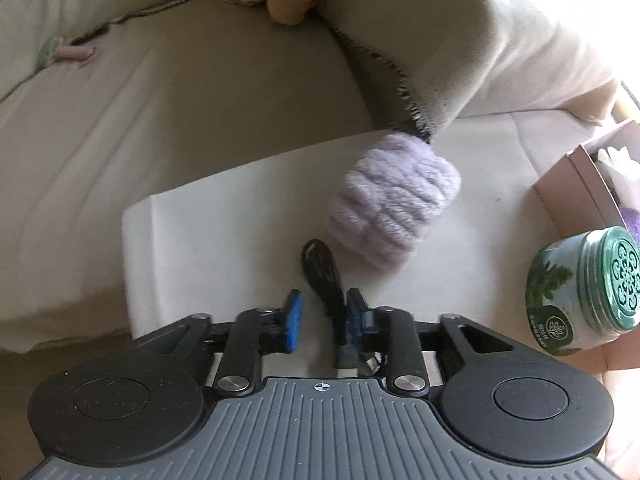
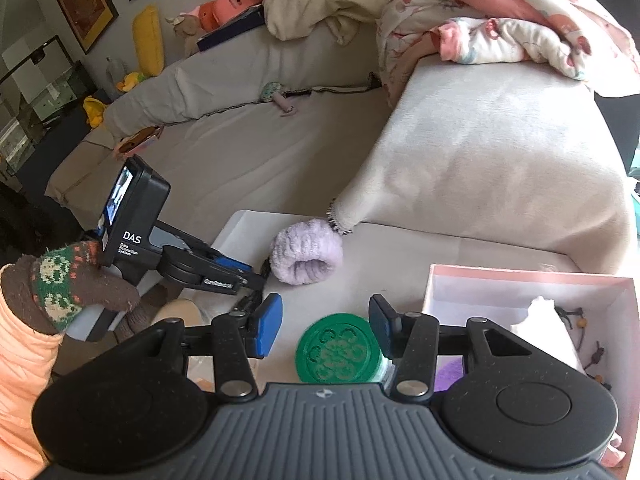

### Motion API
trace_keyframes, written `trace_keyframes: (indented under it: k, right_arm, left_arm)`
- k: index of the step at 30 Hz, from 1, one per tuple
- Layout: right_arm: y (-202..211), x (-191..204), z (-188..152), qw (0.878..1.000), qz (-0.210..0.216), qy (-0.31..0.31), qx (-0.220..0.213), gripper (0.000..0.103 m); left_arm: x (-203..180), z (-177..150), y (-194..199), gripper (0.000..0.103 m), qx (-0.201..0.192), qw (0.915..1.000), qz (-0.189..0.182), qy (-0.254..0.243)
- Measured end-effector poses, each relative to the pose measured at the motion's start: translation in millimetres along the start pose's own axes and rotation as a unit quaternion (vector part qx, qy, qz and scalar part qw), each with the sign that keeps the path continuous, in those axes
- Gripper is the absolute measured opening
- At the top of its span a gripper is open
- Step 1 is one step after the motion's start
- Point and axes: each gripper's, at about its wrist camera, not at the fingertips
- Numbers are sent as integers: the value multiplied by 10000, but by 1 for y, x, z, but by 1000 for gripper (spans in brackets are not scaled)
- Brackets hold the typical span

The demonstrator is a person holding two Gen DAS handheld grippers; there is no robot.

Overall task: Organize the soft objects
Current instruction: 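Grasp the other black cable with the left tool, then grasp the lavender fuzzy wristband with the right tool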

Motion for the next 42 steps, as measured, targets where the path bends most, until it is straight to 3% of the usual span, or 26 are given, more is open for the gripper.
trace_keyframes:
  k: [5, 7, 10, 13, 19, 25, 33, 37, 39, 42]
  right_arm:
    - [-3, 0, 1, 10000, 11, -64, 45, 49]
    - [-5, 3, 2, 10000, -3, -44, 55, 49]
    - [-8, 10, 7, 10000, -68, -21, 50, 50]
    - [-10, 16, 12, 9997, -220, -58, 5, 54]
    - [-22, 30, 28, 9983, -554, -137, 60, 62]
    - [-67, 49, 62, 9970, -382, -243, 625, 63]
    - [-151, 88, 97, 9854, -1239, 419, 1092, 63]
    - [-183, 92, 102, 9720, -1814, 673, 1336, 63]
    - [-198, 88, 102, 9676, -1870, 625, 1579, 63]
    - [-203, 86, 103, 9680, -1868, 528, 1590, 66]
  left_arm:
    - [17, -2, 4, 35, -174, 9998, 50, 13]
    - [15, -2, 1, 31, -237, 9996, -124, -54]
    - [4, -1, -13, 36, -154, 9992, -253, -272]
    - [-3, -5, -13, 26, -209, 9983, -123, -523]
    - [29, -31, -7, 19, -623, 9980, -136, -27]
    - [58, -70, -8, 19, -1046, 9927, -489, 359]
    - [63, -95, -5, 19, -1480, 9865, -599, 354]
    - [68, -99, -8, 19, -1617, 9830, -755, 430]
    - [69, -101, -8, 19, -1659, 9822, -772, 422]
    - [69, -101, -8, 19, -1685, 9817, -785, 421]
Point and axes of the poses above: each gripper's, at about its wrist camera, not at the fingertips, and y roughly against the way its jaws point, x to its left, z to its top, and after that the axes turned 8 degrees about x, right-handed
